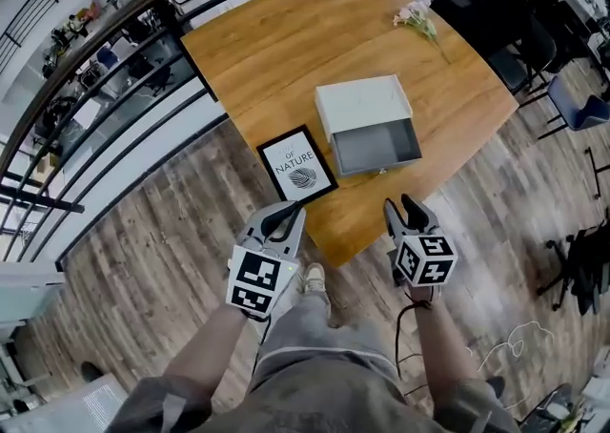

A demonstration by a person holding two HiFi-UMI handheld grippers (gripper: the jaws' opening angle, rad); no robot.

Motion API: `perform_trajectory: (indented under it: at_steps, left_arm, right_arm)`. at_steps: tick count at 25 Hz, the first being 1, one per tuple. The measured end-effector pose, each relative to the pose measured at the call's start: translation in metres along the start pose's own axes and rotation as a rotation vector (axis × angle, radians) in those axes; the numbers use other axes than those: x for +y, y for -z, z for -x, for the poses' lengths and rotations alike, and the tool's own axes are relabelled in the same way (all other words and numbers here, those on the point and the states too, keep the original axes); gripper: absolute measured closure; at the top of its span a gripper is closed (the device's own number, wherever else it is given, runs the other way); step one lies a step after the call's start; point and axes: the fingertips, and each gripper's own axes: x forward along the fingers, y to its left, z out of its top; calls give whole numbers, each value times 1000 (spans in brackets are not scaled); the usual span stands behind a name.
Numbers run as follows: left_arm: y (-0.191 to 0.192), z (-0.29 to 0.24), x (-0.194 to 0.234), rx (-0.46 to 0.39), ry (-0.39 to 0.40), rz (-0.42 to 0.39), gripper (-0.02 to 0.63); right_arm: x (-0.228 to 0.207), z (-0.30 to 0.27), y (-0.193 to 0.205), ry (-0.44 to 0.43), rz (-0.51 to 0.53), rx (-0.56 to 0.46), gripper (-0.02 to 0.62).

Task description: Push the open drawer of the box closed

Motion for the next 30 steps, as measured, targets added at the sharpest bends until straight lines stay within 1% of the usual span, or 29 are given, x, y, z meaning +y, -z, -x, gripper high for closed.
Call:
perform_trajectory:
  at_steps: [4, 7, 16, 19, 23, 28, 30]
  left_arm:
    - [11, -32, 17, 32, 22, 25, 580]
    - [25, -50, 22, 76, 29, 28, 580]
    - [58, -86, 22, 181, 27, 75, 579]
    - [67, -98, 20, 211, 18, 97, 580]
    - [76, -113, 19, 244, 3, 119, 578]
    - [82, -123, 19, 278, -13, 139, 579]
    - [83, -124, 20, 286, -22, 145, 579]
  right_arm:
    - [-17, -35, 14, 25, -20, 47, 431]
    - [-25, -54, 23, 33, -32, 80, 437]
    - [-47, -98, 48, 14, -32, 178, 450]
    - [-56, -111, 57, -1, -35, 212, 451]
    - [-58, -126, 64, -41, -26, 242, 457]
    - [-60, -135, 65, -76, -4, 266, 503]
    - [-60, -134, 64, -98, 9, 278, 506]
